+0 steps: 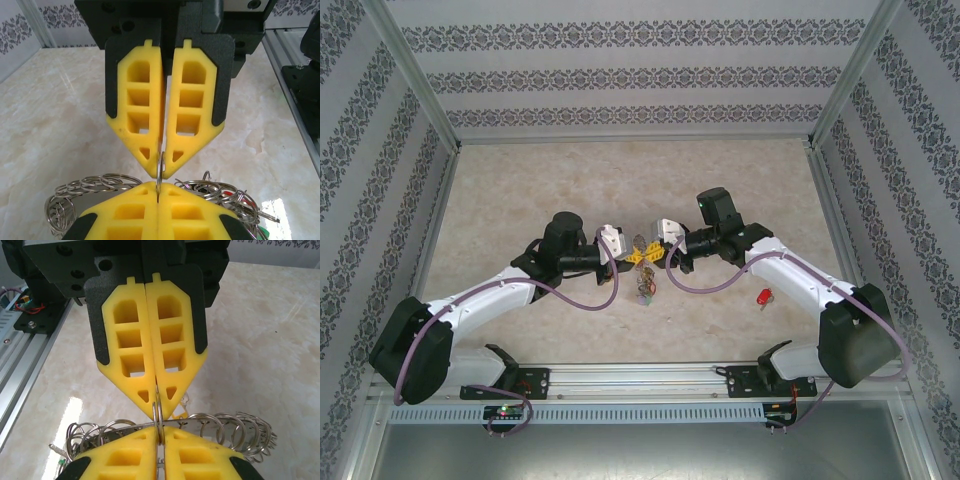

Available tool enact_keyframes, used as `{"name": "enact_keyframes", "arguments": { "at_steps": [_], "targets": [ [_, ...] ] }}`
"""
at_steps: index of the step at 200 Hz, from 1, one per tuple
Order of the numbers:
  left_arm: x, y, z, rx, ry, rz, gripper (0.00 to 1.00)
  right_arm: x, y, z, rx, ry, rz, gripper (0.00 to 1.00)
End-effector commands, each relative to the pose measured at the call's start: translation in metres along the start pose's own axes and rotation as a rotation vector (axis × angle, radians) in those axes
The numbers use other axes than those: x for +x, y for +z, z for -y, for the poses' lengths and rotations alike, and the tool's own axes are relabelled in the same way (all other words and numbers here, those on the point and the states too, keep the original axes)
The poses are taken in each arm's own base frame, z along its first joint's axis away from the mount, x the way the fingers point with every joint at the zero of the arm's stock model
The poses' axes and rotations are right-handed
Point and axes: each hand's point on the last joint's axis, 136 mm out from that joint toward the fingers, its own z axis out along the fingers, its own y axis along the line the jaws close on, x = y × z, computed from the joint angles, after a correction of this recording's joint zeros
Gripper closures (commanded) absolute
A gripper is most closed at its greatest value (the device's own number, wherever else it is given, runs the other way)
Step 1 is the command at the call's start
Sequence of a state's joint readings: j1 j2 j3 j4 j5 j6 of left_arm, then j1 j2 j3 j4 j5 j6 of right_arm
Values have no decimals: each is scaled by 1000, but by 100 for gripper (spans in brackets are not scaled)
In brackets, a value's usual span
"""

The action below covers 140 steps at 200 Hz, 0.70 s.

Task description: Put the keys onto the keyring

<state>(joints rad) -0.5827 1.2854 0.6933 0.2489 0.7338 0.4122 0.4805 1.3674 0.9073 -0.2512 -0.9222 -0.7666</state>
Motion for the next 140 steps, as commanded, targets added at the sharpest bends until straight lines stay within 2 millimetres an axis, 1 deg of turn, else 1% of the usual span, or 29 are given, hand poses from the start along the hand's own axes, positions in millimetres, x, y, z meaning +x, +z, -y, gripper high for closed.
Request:
{"name": "enact_keyframes", "arguments": {
  "at_steps": [1, 23, 59, 110, 140],
  "targets": [
    [-19, -2, -6, -25, 41, 30, 100, -2, -3, -8, -7, -28, 0, 84],
    [-19, -2, -7, -29, 37, 26, 100, -3, -4, -8, -4, -33, 2, 84],
    [-22, -1, -6, -10, 37, 33, 100, -5, 0, -9, -26, -28, 19, 84],
    [-28, -1, -6, -3, 33, 52, 100, -2, 4, -7, -18, -44, 13, 84],
    [-28, -1, -6, -2, 32, 48, 100, -3, 4, -7, -19, -46, 13, 95]
  ]
}}
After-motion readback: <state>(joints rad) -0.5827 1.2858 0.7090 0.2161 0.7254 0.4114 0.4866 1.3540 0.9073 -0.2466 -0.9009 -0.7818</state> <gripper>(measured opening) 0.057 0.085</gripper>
